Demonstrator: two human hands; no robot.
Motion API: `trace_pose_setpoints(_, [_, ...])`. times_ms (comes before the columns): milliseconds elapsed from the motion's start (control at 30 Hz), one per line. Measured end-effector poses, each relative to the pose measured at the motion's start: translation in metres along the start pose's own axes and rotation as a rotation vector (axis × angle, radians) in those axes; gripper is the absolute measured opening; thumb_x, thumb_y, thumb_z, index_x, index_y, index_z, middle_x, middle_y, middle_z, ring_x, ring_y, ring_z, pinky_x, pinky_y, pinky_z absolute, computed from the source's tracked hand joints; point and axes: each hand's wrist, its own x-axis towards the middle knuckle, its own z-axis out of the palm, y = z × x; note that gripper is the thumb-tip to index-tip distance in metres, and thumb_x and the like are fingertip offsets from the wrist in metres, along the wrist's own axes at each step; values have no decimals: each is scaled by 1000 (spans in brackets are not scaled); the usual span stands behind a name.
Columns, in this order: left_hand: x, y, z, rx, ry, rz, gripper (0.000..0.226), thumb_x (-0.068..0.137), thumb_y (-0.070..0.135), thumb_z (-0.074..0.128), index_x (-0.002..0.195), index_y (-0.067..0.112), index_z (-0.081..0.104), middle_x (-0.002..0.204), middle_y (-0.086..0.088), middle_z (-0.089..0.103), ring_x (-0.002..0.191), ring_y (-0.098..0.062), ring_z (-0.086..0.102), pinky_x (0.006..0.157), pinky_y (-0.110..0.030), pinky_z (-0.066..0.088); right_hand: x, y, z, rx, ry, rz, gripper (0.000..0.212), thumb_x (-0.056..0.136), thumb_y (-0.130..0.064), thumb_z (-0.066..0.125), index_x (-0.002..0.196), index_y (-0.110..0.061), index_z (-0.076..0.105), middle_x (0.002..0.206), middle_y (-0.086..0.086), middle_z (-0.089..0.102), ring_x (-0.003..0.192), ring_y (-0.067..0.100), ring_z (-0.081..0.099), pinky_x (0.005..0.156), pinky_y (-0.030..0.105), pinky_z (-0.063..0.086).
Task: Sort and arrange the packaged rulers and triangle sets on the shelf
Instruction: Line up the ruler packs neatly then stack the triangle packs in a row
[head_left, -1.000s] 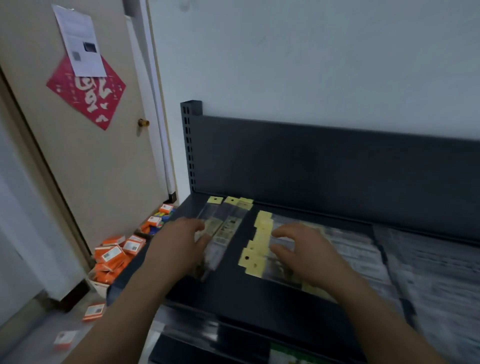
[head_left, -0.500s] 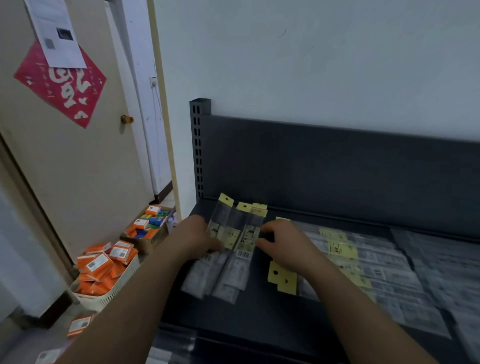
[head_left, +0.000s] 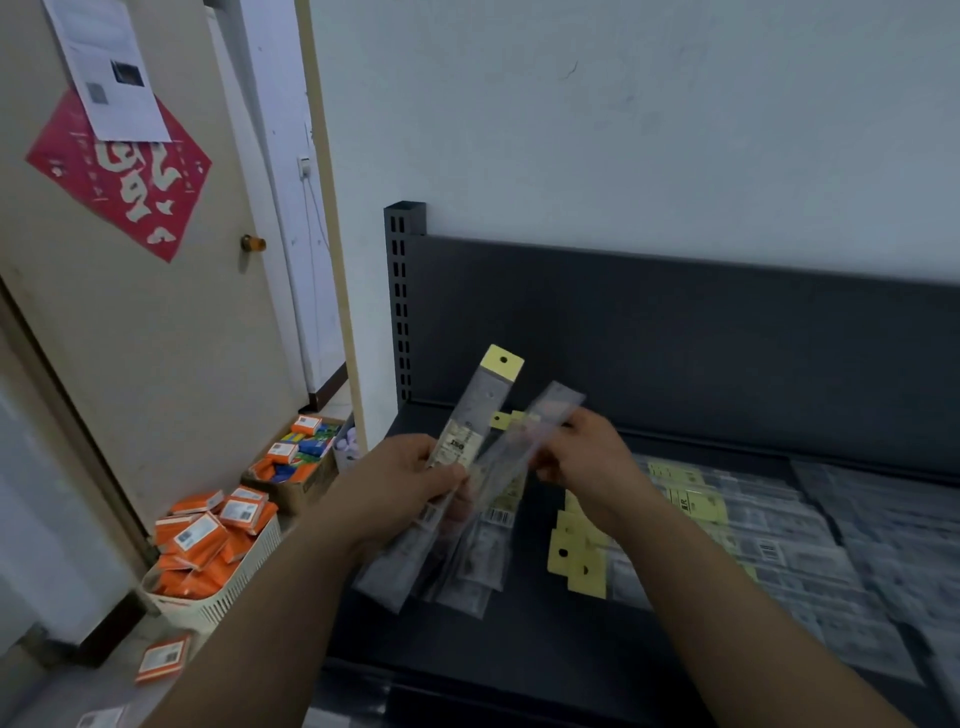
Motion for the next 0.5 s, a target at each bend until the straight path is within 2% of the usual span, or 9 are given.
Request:
trace_pose_setpoints(100, [-2,0,2,175,71,55,10,93,20,58,91,14,65,80,0,73,65,-5,69,53,-13,51,-2,-2,-9,255,6,63,22,96,-14,48,98,-1,66,77,10,63,57,14,52,54,27,41])
trace_pose_setpoints(167, [-3,-1,2,210,92,68,9,93,21,58,92,15,65,81,0,72,71,-9,69,64,-22,56,-4,-1,-18,360,-6,99,36,100,-30,44,98,-1,66,75,12,63,56,16,53,52,28,38])
trace_pose_setpoints(200, [-4,0,3,217,85,67,10,92,22,59,94,15,65,83,0,73,75,-13,70,72,-31,58,-5,0,-23,301,-18,85,39,100,-35,44,95,-3,66,73,9,63,57,15,53,53,28,39])
trace_pose_setpoints(233, [-5,1,4,212,77,65,10,92,24,59,95,15,64,85,-1,73,78,-15,70,78,-39,58,-7,2,-27,196,-30,60,35,99,-32,48,94,-3,67,73,7,63,59,14,54,54,27,41])
trace_pose_setpoints(300, [-8,4,5,204,80,59,11,92,26,60,97,17,63,89,-1,72,81,-18,70,81,-43,57,-13,6,-33,76,-21,12,22,97,-20,53,96,-3,67,76,7,63,62,13,55,56,25,47])
trace_pose_setpoints(433, [-9,6,6,99,109,97,8,93,21,58,98,16,61,92,-7,71,80,-26,70,76,-52,57,-25,13,-53,169,146,-4,16,96,-12,54,90,-1,65,72,10,62,60,14,57,57,25,52])
trace_pose_setpoints(500, [-9,8,11,38,113,92,7,93,14,56,99,14,58,90,-9,72,75,-27,71,70,-49,59,-33,18,-67,216,219,-9,12,95,-10,55,95,-1,63,71,10,61,58,14,58,56,24,53])
